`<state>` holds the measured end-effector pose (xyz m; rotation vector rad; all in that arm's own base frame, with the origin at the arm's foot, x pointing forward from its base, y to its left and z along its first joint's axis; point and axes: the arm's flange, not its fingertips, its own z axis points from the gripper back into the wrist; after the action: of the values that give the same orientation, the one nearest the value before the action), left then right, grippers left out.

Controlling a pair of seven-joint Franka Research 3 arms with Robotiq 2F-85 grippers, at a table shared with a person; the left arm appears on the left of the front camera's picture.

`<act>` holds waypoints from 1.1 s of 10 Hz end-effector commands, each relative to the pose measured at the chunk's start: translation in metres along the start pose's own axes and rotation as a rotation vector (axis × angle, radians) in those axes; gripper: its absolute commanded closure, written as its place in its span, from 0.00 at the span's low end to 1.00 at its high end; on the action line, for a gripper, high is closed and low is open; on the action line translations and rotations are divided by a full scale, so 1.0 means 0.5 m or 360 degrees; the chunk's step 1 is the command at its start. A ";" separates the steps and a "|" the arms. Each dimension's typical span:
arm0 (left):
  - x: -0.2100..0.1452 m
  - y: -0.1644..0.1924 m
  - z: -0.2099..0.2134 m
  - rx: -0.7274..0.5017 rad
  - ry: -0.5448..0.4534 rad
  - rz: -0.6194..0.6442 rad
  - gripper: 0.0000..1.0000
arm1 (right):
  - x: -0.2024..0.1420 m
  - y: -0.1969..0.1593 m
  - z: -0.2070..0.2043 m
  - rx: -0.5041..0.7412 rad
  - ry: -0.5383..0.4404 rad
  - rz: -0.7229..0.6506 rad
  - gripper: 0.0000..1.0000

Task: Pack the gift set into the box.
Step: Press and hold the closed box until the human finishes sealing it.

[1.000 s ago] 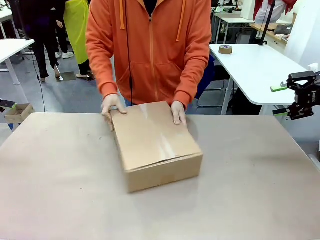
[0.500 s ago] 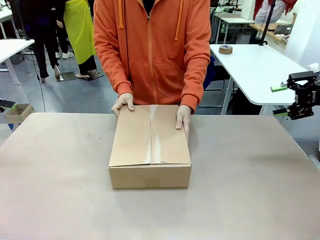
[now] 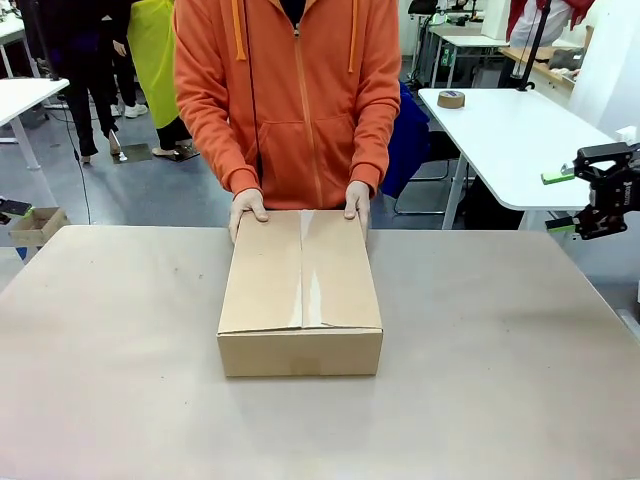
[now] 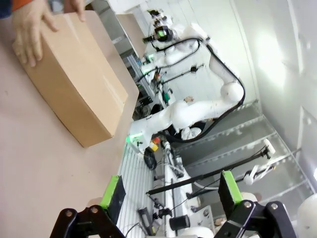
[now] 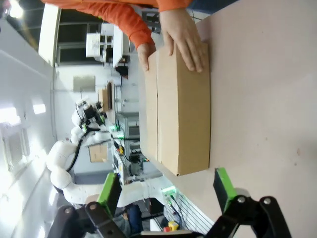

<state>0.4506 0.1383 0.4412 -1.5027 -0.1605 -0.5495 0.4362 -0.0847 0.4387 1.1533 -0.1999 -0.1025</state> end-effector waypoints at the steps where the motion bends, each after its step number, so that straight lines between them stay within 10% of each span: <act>1: 0.053 0.010 -0.101 -0.0007 0.0269 -0.0363 0.00 | 0.020 0.065 -0.114 -0.0058 0.0184 0.0547 0.00; 3: 0.087 0.057 -0.221 -0.0168 0.0396 -0.0804 0.00 | 0.003 0.119 -0.304 0.0013 0.0344 0.1202 0.00; 6: 0.078 0.108 -0.313 -0.0049 0.0187 -0.1400 0.00 | -0.056 0.131 -0.437 0.0101 0.0323 0.1854 0.00; 9: 0.099 0.094 -0.314 -0.0109 0.0201 -0.1219 0.00 | -0.081 0.131 -0.407 0.0107 0.0131 0.2026 0.00; 11: 0.093 0.122 -0.322 -0.0042 0.0186 -0.1384 0.00 | -0.063 0.160 -0.450 0.0029 0.0365 0.1880 0.00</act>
<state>0.4799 -0.0305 0.3942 -1.3939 -0.7134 -1.3145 0.4475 0.1469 0.4189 0.9045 -0.7135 1.0842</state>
